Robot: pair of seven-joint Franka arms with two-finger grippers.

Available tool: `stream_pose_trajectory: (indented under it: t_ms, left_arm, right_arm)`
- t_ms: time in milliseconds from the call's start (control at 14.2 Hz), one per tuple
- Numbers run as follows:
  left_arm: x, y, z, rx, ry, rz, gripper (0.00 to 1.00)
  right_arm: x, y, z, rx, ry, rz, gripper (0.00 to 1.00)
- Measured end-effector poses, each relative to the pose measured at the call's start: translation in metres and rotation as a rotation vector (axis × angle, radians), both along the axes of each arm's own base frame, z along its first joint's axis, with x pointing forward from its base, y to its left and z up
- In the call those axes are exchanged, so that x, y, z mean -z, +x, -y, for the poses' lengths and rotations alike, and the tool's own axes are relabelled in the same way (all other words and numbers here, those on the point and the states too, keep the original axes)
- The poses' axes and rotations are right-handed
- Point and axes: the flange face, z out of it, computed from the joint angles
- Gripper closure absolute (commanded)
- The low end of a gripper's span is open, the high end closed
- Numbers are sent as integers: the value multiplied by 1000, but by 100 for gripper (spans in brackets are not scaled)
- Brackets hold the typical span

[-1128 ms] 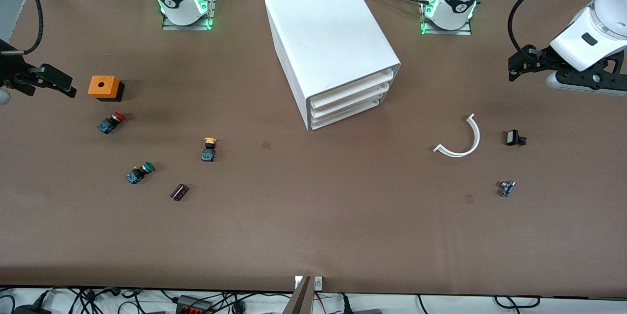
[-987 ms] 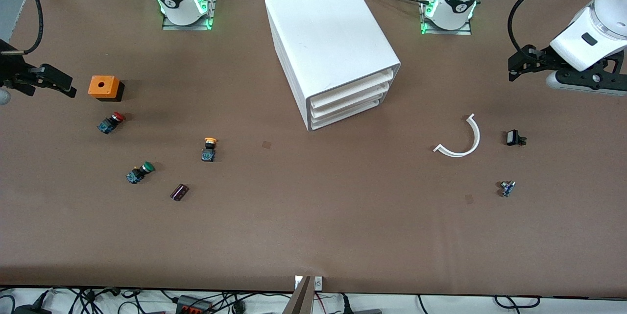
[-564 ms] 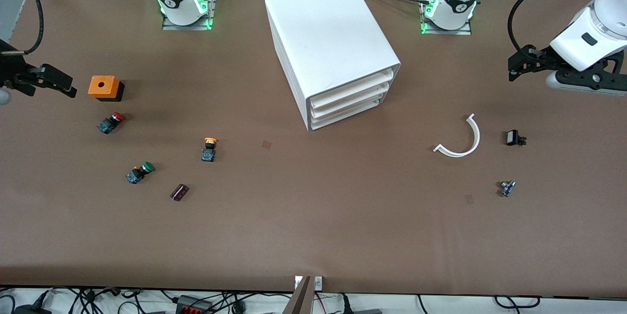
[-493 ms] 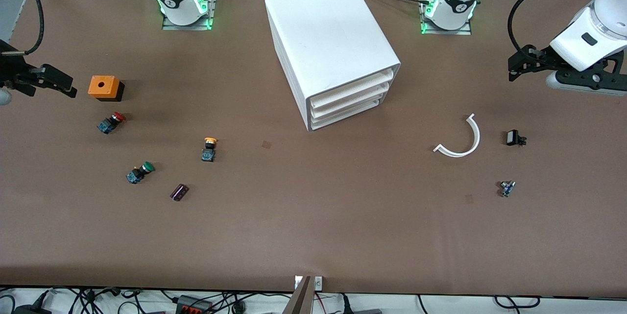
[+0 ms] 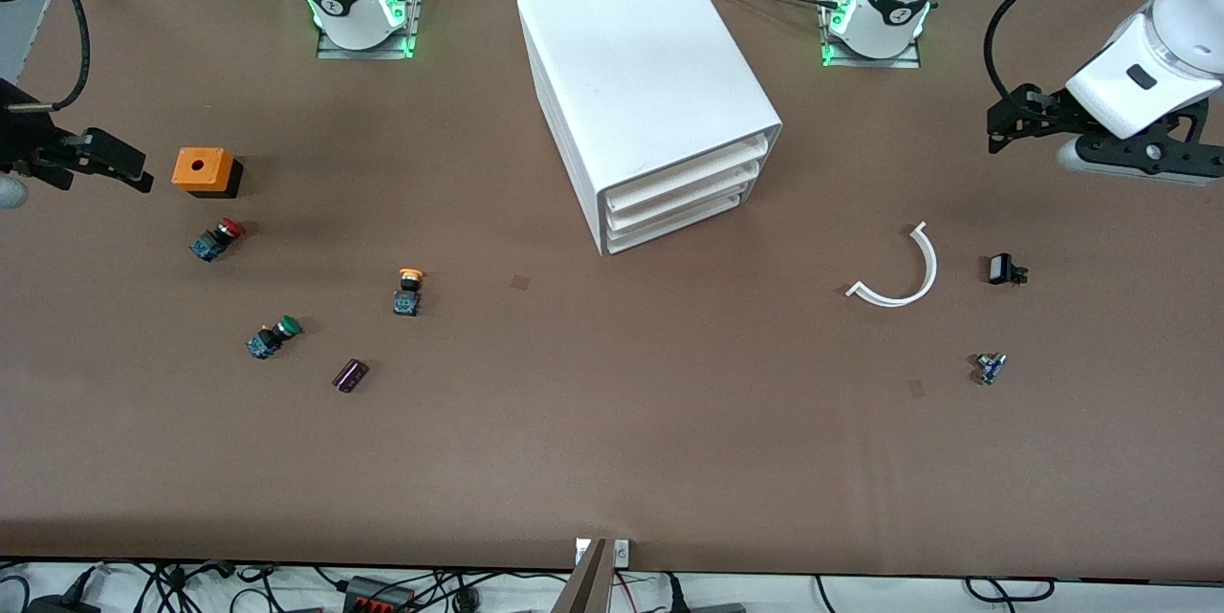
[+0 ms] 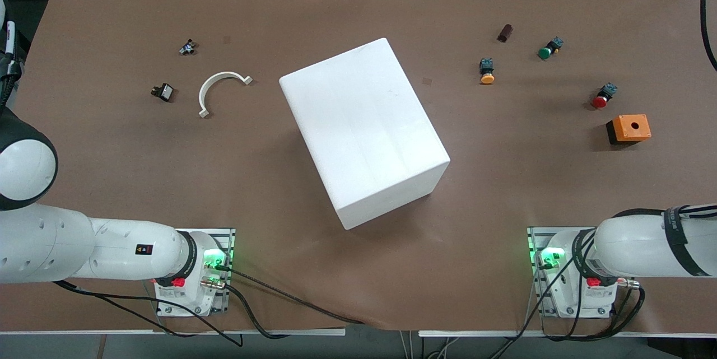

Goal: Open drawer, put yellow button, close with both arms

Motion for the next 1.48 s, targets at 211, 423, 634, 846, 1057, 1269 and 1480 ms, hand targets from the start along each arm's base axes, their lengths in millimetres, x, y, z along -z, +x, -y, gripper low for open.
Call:
stream_pose_trajectory:
  t_ms: [211,423,634,846,1057,1269,1480]
  left_arm:
    - [7,-15,20,26,-50,-110,0]
    - [21,-34,39,58,-119,-288,0]
    - [47,-34,68,90,-250,-416,0]
    - [96,-14,101,97,-380,-503,0]
    - [131,11,131,83,-573,-487,0]
    - [156,30,142,136,-755,-407,0]
    - [205,30,140,114,-909,-344,0]
  right_arm:
    - [19,9,-26,-46,0,-30,0]
    - [47,23,-57,-93,9,-46,0]
    - [87,41,-80,-108,53,-56,0]
    - [133,56,-115,-152,55,-69,0]
    - [179,64,-144,-172,47,-92,0]
    - [213,67,-173,-156,38,-100,0]
    - [250,67,-198,-129,27,-113,0]
